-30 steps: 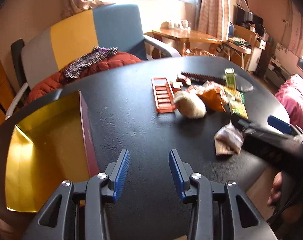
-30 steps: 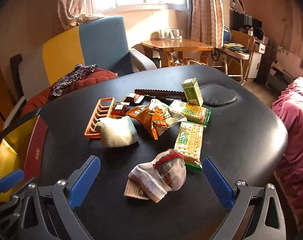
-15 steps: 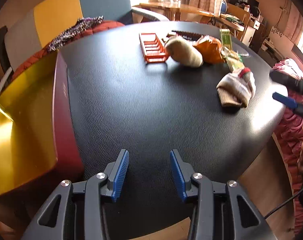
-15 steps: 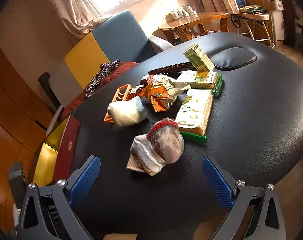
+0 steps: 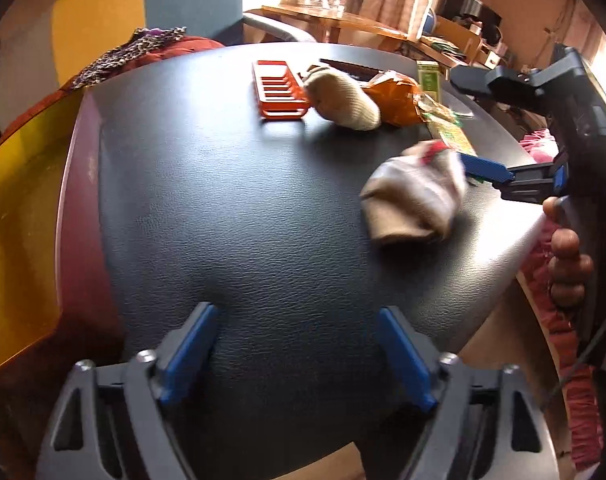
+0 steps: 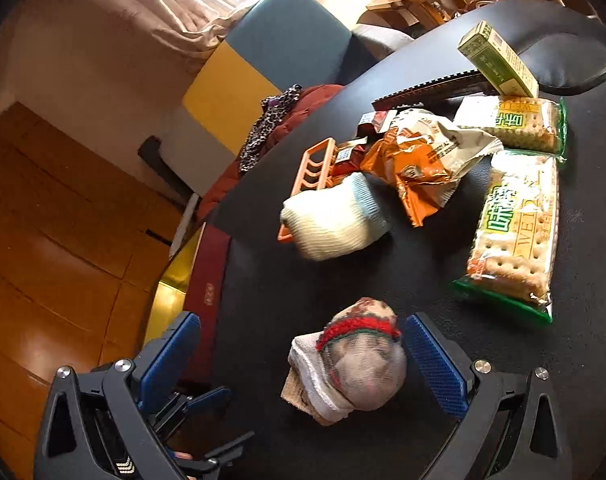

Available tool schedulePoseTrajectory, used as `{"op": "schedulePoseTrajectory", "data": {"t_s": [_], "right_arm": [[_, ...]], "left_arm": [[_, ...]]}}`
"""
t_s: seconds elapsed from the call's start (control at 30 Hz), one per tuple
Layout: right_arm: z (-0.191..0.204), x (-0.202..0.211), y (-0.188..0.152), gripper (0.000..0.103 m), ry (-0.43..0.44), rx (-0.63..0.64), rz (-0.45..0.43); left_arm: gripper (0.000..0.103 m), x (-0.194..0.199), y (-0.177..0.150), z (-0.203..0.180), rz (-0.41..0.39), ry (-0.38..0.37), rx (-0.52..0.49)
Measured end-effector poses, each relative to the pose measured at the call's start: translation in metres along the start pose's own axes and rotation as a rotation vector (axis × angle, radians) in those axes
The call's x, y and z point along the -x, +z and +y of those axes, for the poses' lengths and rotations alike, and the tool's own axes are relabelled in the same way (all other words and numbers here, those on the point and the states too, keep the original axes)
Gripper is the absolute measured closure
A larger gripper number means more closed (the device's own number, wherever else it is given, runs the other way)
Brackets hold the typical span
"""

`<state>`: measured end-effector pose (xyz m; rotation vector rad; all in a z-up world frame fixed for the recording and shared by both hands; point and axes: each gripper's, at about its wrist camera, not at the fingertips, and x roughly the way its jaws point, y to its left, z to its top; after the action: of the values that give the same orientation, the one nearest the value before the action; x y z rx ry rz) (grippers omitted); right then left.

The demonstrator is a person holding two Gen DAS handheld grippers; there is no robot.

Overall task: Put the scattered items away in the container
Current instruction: 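Grasp the striped wool sock with the left gripper, then grasp the WEIDAN cracker pack with the right gripper while the left gripper lifts the sock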

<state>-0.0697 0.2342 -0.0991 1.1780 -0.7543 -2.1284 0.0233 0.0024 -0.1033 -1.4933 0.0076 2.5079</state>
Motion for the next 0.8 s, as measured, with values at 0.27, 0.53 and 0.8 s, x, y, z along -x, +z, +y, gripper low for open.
{"op": "schedulePoseTrajectory", "data": {"t_s": [0.27,0.53,0.8], "right_arm": [[-0.011,0.049,-0.016,0.0,-0.264,0.072,-0.09],[-0.034,0.08,-0.017,0.0,-0.417,0.031,-0.167],[-0.035,0.081,-0.013,0.0,-0.46,0.05,-0.175]], "left_arm": [[0.033,-0.001,0.025,-0.026,-0.018,0.017,-0.08],[0.032,-0.009,0.084,-0.067,-0.065,-0.112,-0.286],[0.036,-0.047,0.093,-0.073,0.027,-0.188,-0.34]]}}
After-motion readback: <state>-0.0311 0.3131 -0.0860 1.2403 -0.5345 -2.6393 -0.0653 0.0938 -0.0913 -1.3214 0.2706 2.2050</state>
